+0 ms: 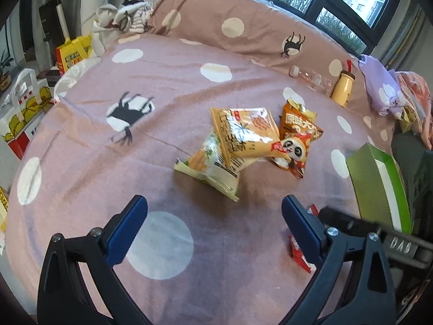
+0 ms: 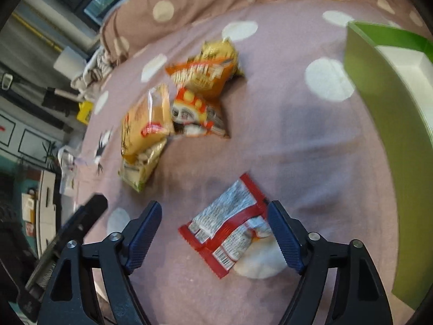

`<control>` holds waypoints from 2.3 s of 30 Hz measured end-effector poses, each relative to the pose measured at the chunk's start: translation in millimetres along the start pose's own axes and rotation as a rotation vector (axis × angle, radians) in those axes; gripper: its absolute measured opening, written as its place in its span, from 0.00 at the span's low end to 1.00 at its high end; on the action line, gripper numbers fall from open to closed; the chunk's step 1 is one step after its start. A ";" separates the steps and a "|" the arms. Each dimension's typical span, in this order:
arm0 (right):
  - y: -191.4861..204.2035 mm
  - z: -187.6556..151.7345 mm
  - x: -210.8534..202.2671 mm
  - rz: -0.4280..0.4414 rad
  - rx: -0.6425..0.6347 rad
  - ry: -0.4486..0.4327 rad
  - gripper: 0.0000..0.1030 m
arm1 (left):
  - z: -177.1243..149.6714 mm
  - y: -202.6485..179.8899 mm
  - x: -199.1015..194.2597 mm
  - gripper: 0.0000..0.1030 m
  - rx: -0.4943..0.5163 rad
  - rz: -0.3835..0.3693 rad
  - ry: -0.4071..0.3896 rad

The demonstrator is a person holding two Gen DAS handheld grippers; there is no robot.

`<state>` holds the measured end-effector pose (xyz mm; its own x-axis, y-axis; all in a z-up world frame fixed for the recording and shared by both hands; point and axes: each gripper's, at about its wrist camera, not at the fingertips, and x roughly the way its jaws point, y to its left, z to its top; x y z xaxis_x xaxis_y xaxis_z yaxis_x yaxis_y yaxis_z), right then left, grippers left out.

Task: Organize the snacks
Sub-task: 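Grasp the white red-edged snack pack with the right gripper, then carry the red-edged pack into the green-rimmed box and open the right gripper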

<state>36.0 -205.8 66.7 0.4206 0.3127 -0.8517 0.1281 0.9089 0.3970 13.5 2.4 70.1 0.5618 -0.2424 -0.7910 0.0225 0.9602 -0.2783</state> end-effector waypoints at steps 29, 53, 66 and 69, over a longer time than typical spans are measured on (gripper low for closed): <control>-25.1 3.9 32.6 0.097 0.016 0.064 0.79 | -49.8 -67.9 45.1 0.22 0.066 -0.204 0.228; -32.7 -0.4 -72.6 0.047 0.014 -0.210 0.74 | -23.3 -153.1 -7.0 0.24 0.293 -0.244 -0.044; -124.8 -1.6 -144.1 0.101 0.242 -0.411 0.74 | -27.2 -246.9 -10.1 0.25 0.444 -0.402 -0.085; -142.3 -4.7 -155.1 0.051 0.294 -0.442 0.74 | -33.8 -263.2 -6.4 0.25 0.460 -0.477 -0.058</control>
<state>-51.7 -382.3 140.8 0.7633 0.1504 -0.6283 0.3174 0.7598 0.5674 -24.0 -253.5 130.0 0.4459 -0.6603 -0.6042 0.6234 0.7136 -0.3197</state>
